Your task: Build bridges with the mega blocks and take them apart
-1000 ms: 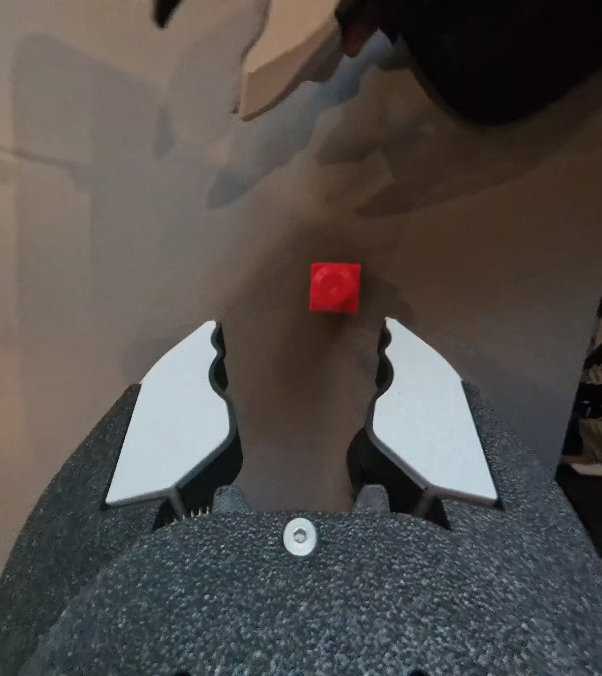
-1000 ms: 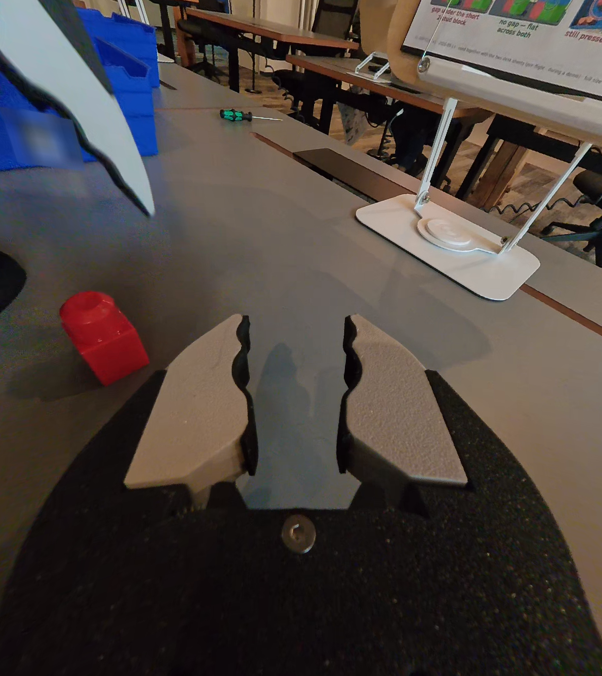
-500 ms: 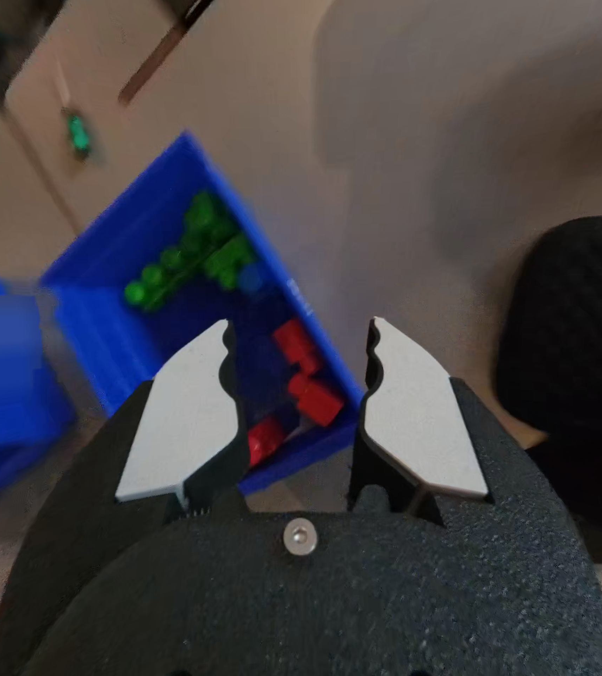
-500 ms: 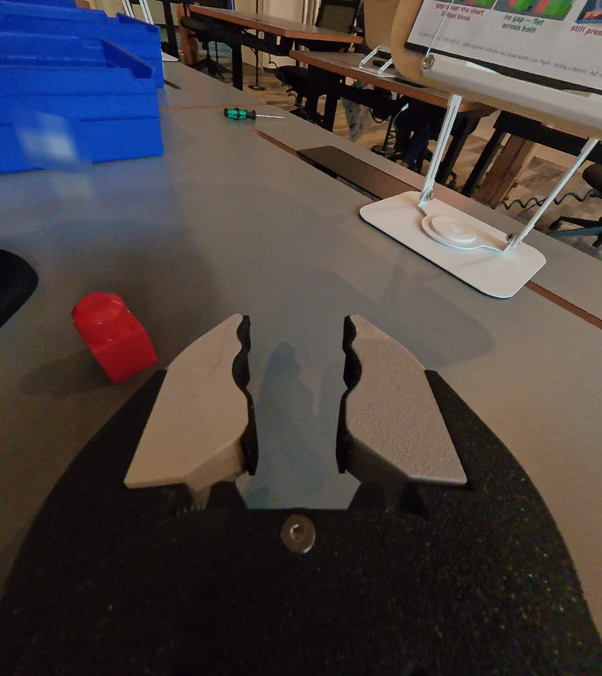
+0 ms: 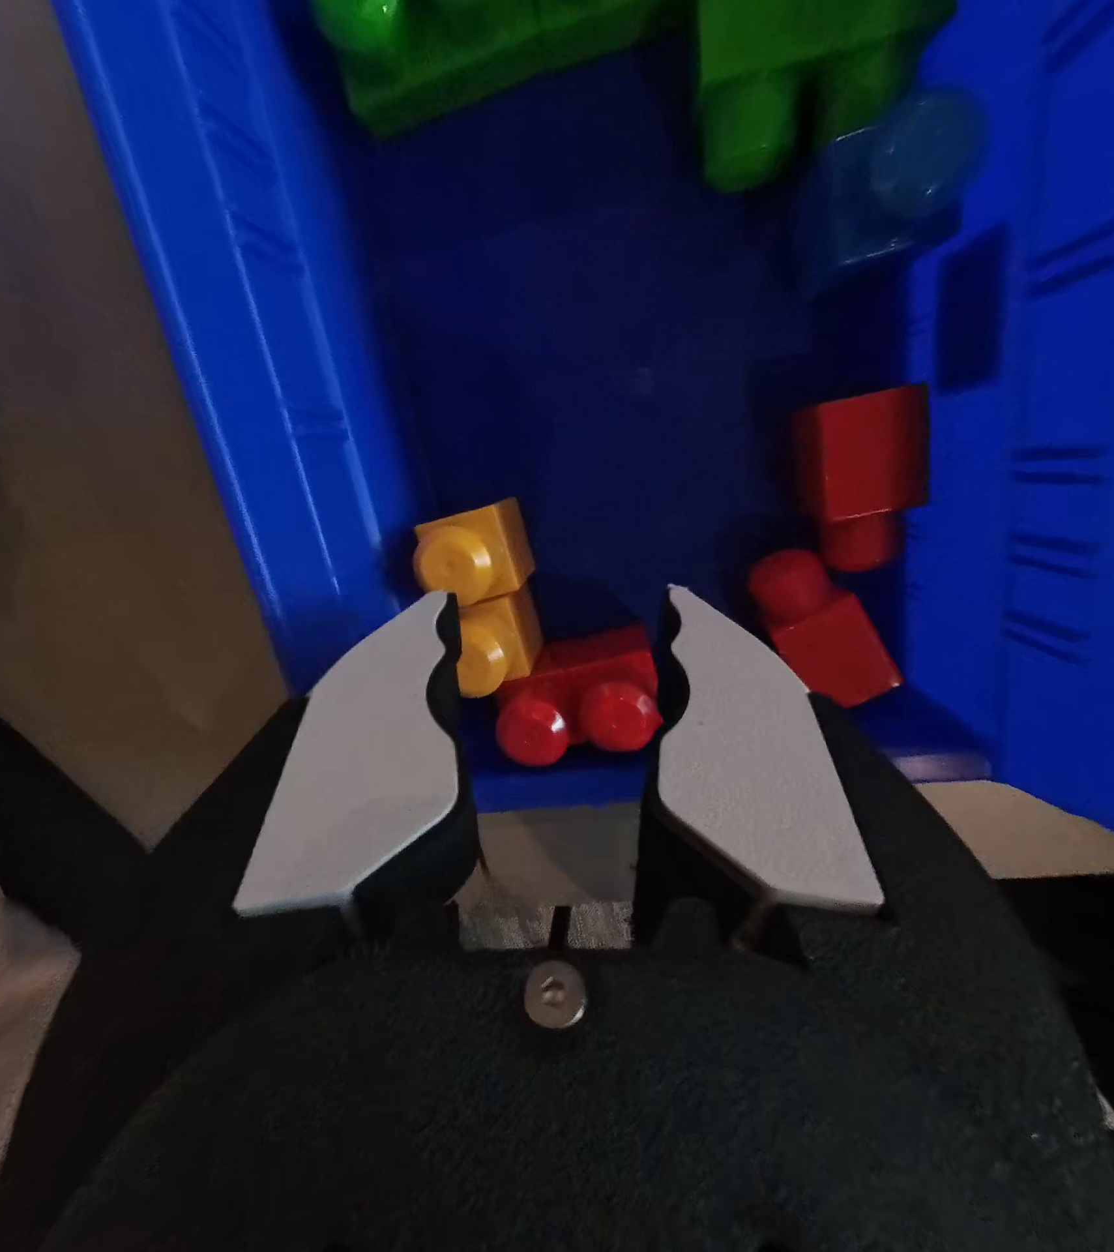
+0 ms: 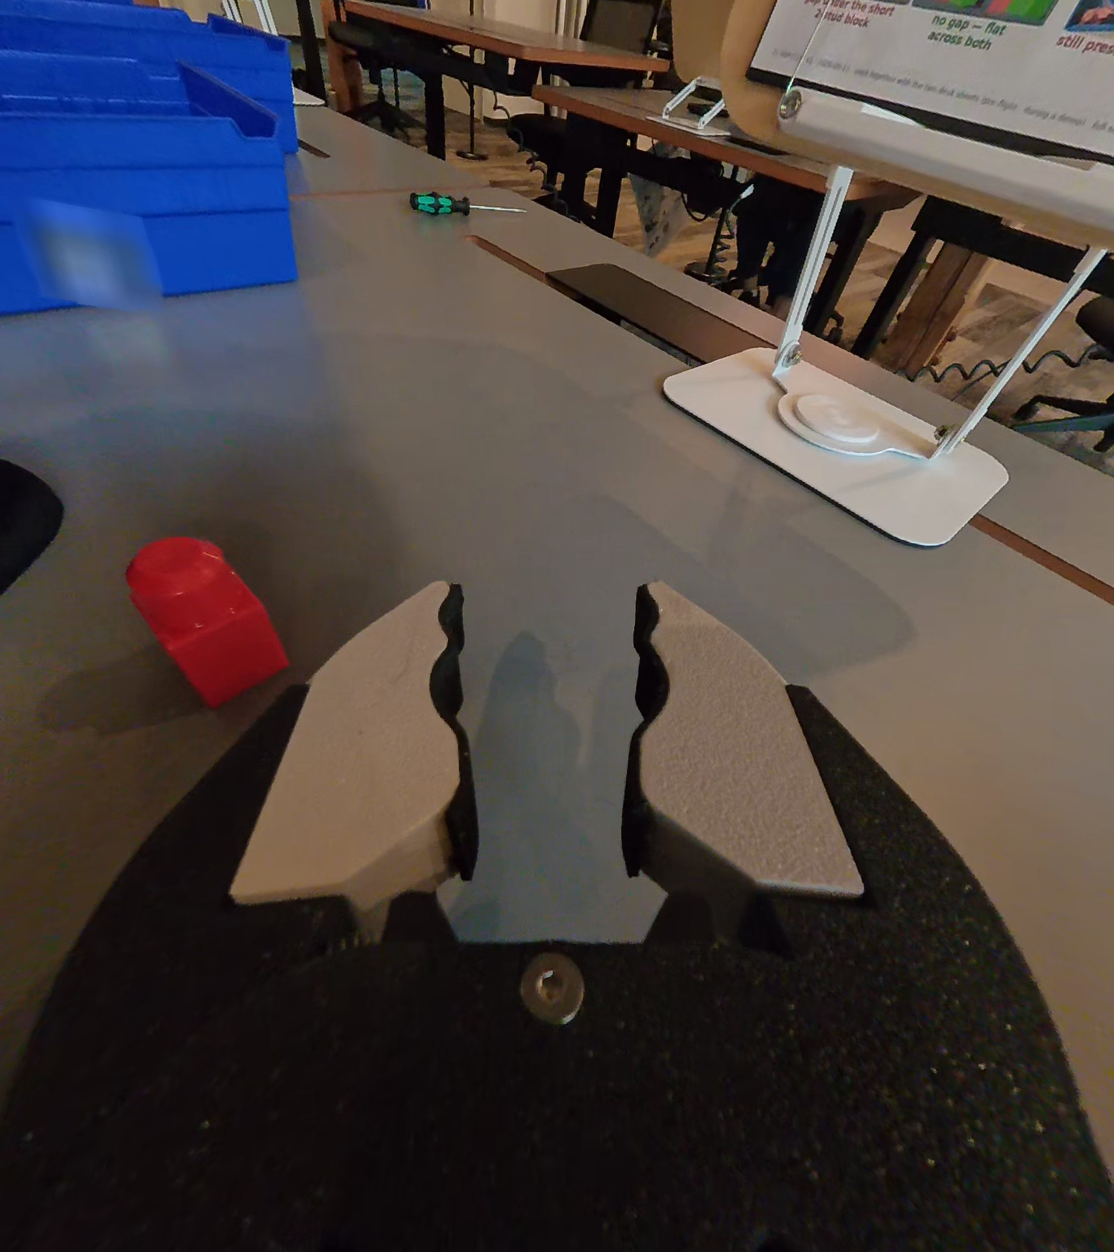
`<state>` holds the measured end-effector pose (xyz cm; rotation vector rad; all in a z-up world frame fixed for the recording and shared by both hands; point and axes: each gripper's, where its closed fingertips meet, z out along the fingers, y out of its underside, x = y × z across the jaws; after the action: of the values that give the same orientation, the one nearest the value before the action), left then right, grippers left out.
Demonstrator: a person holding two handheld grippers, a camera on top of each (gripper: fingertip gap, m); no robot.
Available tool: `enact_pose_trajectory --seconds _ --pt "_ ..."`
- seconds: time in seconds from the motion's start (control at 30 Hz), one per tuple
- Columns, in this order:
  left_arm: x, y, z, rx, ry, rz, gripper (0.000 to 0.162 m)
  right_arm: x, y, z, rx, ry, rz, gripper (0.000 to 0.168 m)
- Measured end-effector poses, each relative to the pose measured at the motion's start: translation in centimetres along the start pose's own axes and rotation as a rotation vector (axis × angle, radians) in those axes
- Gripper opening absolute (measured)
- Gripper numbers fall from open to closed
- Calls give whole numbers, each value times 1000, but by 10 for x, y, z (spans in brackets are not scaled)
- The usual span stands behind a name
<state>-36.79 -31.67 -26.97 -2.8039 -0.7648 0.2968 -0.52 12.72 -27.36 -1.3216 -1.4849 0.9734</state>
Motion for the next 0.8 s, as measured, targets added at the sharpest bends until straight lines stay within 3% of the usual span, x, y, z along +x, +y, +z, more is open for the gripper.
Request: enact_pose_trajectory --seconds 0.43,0.67,0.8 --pt "-20 5 27 -102 -80 -21 53 0 3 1 -11 0 0 49" --pt "-26 6 28 -126 -122 -26 44 0 4 2 -17 -3 -3 48" --pt "-27 5 26 -136 -156 -18 50 1 4 1 -16 -1 -1 48"
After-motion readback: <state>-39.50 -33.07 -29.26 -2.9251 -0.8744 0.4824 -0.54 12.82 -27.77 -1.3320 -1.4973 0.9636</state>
